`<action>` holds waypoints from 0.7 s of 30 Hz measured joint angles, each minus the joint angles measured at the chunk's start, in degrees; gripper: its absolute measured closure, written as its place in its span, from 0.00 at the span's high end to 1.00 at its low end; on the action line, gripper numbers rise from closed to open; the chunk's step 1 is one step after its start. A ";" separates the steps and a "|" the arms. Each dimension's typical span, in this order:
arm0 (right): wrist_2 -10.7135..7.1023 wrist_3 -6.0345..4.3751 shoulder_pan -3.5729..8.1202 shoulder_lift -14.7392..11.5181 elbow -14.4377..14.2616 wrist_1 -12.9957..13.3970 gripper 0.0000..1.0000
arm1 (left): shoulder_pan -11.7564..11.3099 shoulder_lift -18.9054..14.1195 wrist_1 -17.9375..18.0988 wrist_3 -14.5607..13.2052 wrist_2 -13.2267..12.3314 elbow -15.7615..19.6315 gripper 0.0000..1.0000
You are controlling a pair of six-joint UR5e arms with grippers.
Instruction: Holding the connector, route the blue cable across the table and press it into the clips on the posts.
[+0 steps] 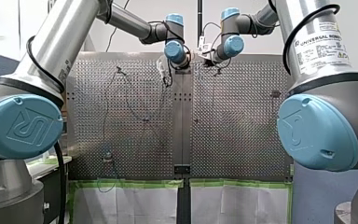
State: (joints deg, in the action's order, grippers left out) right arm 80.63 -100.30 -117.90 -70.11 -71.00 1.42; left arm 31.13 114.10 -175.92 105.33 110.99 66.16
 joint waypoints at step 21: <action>-0.09 0.00 0.02 0.09 0.01 -0.04 0.00 | 1.38 -0.01 -4.66 -0.13 5.63 -0.42 0.00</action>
State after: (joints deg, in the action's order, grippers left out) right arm 80.54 -100.30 -117.88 -70.02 -70.99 1.38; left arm 32.50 114.09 -180.57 105.20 116.62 65.74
